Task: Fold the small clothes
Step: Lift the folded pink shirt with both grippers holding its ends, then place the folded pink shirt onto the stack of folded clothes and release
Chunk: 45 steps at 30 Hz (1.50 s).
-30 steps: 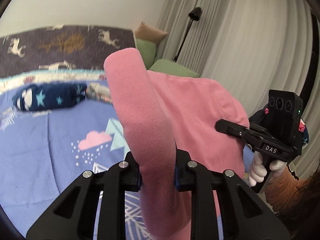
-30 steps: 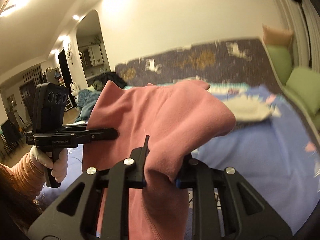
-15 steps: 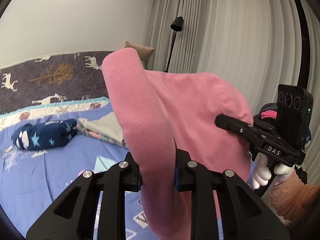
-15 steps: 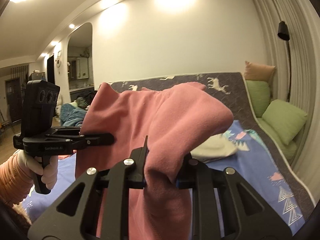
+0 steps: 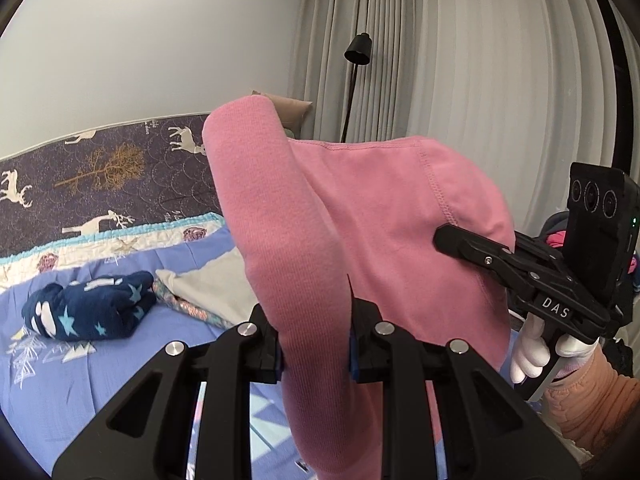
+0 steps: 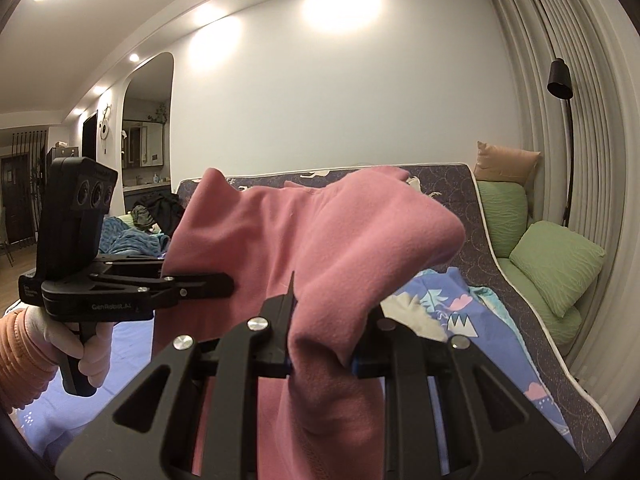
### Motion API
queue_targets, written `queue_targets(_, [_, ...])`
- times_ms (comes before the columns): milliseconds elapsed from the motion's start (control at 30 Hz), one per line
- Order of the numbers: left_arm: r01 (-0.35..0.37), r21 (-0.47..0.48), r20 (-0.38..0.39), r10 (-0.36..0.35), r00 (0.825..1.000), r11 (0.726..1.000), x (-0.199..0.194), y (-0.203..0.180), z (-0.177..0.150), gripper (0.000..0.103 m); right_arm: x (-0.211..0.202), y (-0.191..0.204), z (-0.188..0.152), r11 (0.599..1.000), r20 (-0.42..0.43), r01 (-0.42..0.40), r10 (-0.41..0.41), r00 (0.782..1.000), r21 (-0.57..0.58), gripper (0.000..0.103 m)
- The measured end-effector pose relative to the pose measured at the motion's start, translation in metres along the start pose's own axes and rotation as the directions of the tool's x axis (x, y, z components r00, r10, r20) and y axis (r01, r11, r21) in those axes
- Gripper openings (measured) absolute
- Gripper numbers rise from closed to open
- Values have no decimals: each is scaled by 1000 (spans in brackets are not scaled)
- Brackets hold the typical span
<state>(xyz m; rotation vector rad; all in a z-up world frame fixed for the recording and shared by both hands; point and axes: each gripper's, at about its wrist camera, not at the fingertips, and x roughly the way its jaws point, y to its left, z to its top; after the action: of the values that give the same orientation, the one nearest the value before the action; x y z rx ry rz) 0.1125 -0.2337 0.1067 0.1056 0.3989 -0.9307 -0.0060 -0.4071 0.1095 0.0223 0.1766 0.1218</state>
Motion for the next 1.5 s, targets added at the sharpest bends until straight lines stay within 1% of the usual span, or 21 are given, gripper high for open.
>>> queue_targets(167, [-23, 26, -2, 23, 1000, 999, 30, 8, 25, 23, 30, -20, 12, 1000, 4, 26, -26, 1000, 1, 19])
queue_targets(267, [-28, 36, 8, 28, 1000, 999, 52, 17, 43, 23, 58, -38, 25, 998, 0, 61, -61, 998, 7, 19])
queue_targets(433, [-73, 24, 0, 73, 997, 997, 93, 37, 69, 23, 105, -65, 43, 994, -14, 109, -109, 994, 17, 19])
queue_targets(533, [-96, 27, 7, 96, 995, 995, 108, 45, 76, 23, 132, -74, 50, 990, -13, 143, -143, 990, 15, 19])
queue_targets(633, [-117, 7, 11, 116, 993, 993, 123, 58, 79, 23, 156, -78, 54, 985, -10, 171, -171, 985, -12, 19])
queue_targets(867, [-177, -18, -35, 176, 984, 984, 168, 91, 82, 23, 219, -97, 58, 979, -63, 205, -205, 977, -11, 19])
queue_targets(1033, [-217, -43, -60, 214, 975, 975, 202, 117, 82, 23, 268, -107, 54, 971, -104, 240, -241, 965, -23, 20])
queue_targets(1067, [-232, -44, -71, 228, 971, 972, 212, 124, 80, 23, 283, -111, 52, 969, -120, 246, -246, 962, -20, 20])
queue_targets(1100, [-261, -38, -90, 257, 962, 965, 224, 132, 77, 25, 294, -116, 50, 968, -133, 250, -250, 959, -17, 23])
queue_targets(1133, [-294, -32, -112, 289, 951, 955, 236, 140, 74, 31, 305, -119, 47, 964, -150, 266, -266, 952, -22, 28])
queue_targets(1167, [-337, -24, -156, 329, 931, 941, 252, 151, 66, 34, 319, -123, 41, 953, -173, 300, -302, 937, -37, 48])
queue_targets(1200, [-369, -22, -200, 358, 912, 929, 264, 158, 58, 40, 335, -129, 31, 929, -226, 363, -368, 902, -65, 56])
queue_targets(1233, [-409, -15, -267, 391, 881, 912, 279, 170, 44, 41, 346, -134, 20, 907, -267, 412, -419, 868, -82, 55])
queue_targets(1267, [-428, -7, -311, 405, 860, 904, 288, 177, 31, 41, 354, -139, 8, 897, -301, 434, -438, 847, -86, 55])
queue_targets(1300, [-432, -3, -329, 407, 852, 902, 292, 181, 22, 41, 357, -145, -7, 899, -335, 431, -429, 839, -71, 55])
queue_targets(1333, [-424, -3, -346, 397, 850, 906, 295, 184, 9, 42, 357, -149, -21, 907, -364, 419, -408, 837, -55, 55])
queue_targets(1367, [-413, 1, -365, 385, 848, 911, 297, 186, -3, 42, 356, -151, -36, 912, -394, 406, -393, 831, -55, 55])
queue_targets(1400, [-407, 7, -387, 378, 841, 913, 300, 187, -14, 42, 355, -151, -45, 913, -410, 402, -392, 823, -66, 55])
queue_targets(1433, [-398, 7, -401, 367, 839, 917, 301, 188, -23, 44, 353, -150, -55, 913, -426, 400, -395, 814, -82, 55])
queue_targets(1467, [-393, 1, -402, 360, 842, 920, 301, 188, -28, 47, 350, -150, -64, 914, -438, 394, -393, 808, -92, 55])
queue_targets(1500, [-395, -4, -397, 361, 844, 919, 300, 187, -34, 53, 347, -149, -73, 918, -453, 386, -384, 805, -93, 55])
